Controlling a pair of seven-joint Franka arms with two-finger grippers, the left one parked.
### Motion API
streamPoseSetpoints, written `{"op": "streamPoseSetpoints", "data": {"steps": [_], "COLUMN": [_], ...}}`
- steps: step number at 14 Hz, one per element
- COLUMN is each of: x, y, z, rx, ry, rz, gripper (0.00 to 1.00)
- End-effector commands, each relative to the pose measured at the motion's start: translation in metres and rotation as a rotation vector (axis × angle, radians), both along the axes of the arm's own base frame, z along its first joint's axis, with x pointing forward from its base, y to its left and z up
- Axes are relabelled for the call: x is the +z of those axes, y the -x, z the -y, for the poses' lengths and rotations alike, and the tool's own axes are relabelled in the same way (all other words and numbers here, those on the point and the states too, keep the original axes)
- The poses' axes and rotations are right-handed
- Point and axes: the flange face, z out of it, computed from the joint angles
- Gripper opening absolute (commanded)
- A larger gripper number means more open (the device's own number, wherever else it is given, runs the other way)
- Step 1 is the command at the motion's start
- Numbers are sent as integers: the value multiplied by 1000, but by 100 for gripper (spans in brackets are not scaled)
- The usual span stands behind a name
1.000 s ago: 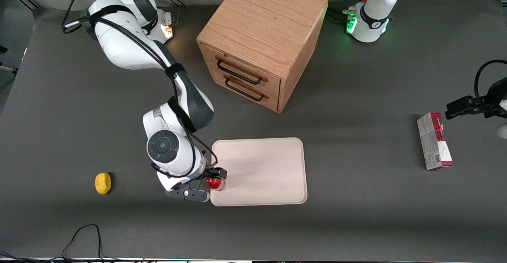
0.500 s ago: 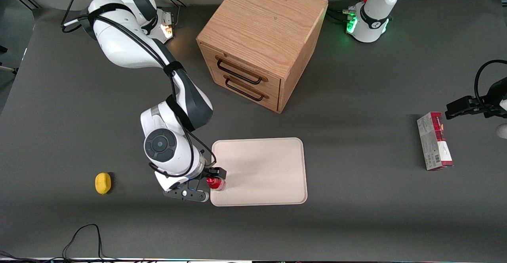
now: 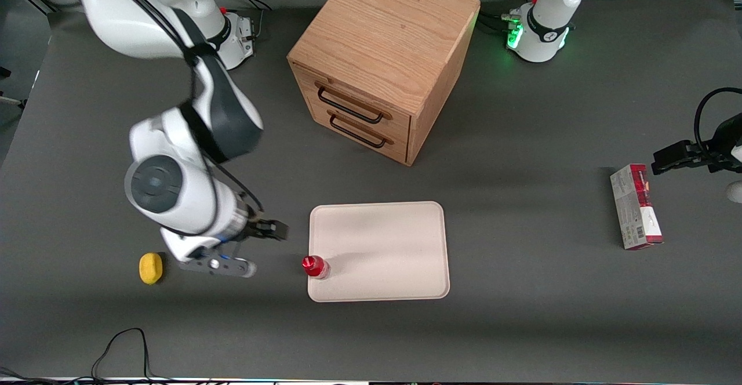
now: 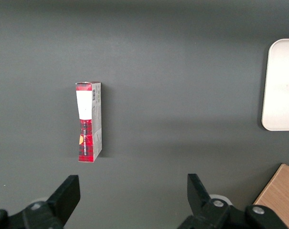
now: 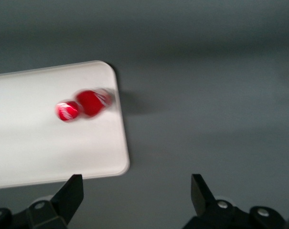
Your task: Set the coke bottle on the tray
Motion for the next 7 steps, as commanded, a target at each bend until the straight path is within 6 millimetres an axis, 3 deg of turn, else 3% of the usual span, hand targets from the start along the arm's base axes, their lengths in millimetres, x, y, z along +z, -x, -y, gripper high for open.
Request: {"op": "streamPoseSetpoints", "data": {"steps": [1, 3, 5, 7], "x": [5, 15, 42, 66], "y": [59, 87, 106, 117], "z": [68, 111, 181, 218], "rx": [55, 77, 116, 141], "ry": [-29, -29, -40, -83], "rz": [-43, -50, -50, -67], "gripper": [100, 100, 100, 100]}}
